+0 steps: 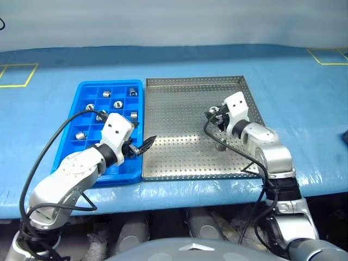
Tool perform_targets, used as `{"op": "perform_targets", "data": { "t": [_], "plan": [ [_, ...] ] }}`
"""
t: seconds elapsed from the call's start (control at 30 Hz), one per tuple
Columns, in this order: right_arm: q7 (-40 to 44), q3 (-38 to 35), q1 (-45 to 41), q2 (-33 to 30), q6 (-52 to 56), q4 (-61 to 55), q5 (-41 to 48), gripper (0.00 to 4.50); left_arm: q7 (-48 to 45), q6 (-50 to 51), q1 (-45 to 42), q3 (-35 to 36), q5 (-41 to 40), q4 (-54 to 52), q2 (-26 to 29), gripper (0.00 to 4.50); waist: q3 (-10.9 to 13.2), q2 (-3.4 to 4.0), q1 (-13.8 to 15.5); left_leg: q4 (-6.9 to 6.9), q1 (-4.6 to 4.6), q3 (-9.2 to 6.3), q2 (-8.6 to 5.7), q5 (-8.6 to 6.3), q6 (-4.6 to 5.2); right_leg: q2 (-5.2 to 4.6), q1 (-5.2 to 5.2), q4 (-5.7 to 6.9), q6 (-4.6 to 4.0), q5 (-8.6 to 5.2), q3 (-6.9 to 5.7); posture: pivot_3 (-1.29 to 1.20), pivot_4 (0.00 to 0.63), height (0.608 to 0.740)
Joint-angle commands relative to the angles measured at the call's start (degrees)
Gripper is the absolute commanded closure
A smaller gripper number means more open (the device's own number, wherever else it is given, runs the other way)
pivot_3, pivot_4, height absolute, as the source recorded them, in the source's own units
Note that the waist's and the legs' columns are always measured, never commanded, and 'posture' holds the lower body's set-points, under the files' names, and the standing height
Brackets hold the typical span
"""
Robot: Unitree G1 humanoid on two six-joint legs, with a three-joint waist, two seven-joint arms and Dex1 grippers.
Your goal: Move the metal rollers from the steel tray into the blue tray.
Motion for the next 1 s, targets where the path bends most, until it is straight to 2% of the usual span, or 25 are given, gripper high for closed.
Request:
{"op": "perform_targets", "data": {
  "t": [0.03,0.13,0.27,0.37,0.47,0.7,1.0],
  "plan": [
    [5.2,4.6,-2.4,-0.3,-0.5,-5.6,2.4,2.79,0.2,0.6,2.9,4.3,0.2,-5.0,1.0,0.81,0.0,-0.01,0.0,0.0,0.0,-0.03,0.01,0.0,0.0,0.01,0.0,0.0,-0.01,0.0,-0.03,-0.08,0.15,0.74],
    [10.3,9.9,-3.9,-0.2,-1.4,-6.6,3.2,2.79,0.6,1.6,7.4,8.4,-0.1,-8.6,2.0,0.81,0.0,-0.04,0.2,-0.06,0.03,-0.02,0.11,-0.01,0.0,0.04,-0.03,0.0,-0.06,-0.03,-0.03,-0.04,0.15,0.74],
    [18.2,17.2,-7.3,1.1,-4.3,-5.3,4.3,2.79,0.4,4.5,15.6,18.7,-1.8,-15.8,2.9,0.81,0.1,-0.1,1.1,-0.06,-0.01,-0.17,0.12,-0.01,0.0,0.01,-0.05,-0.01,-0.09,-0.05,-0.11,0.02,0.15,0.74],
    [20.7,20.5,-10.4,3.8,-6.5,-1.5,3.9,2.79,0.2,4.3,22.2,26.6,-3.5,-18.6,4.3,0.81,0.1,-0.17,2.2,-0.05,0.01,-0.26,0.12,-0.01,-0.01,-0.01,-0.06,-0.01,-0.09,-0.05,-0.13,0.08,0.15,0.74],
    [22.4,22.7,-12.0,5.9,-8.2,1.2,3.5,2.79,1.1,2.0,27.8,30.7,-6.0,-18.8,5.5,0.81,0.1,-0.23,4.1,-0.05,0.0,-0.39,0.08,0.01,-0.04,-0.07,-0.01,-0.01,-0.29,-0.17,-0.31,0.12,0.15,0.74],
    [24.1,25.8,-12.8,11.3,-9.7,3.9,3.8,2.79,6.1,-5.5,40.5,33.5,-10.6,-18.8,7.3,0.81,0.1,-0.27,6.7,-0.11,-0.06,-0.54,-0.02,0.0,-0.04,-0.33,-0.04,-0.07,-0.45,-0.26,-0.41,0.17,0.15,0.74],
    [25.6,30.7,-12.7,15.9,-11.3,12.7,1.3,2.79,11.2,-10.0,45.1,32.5,-13.5,-18.8,10.6,0.81,0.1,-0.25,7.6,-0.16,-0.03,-0.55,-0.01,0.05,-0.14,-0.22,-0.01,-0.03,-0.56,-0.35,-0.57,0.19,0.15,0.74]
  ]
}}
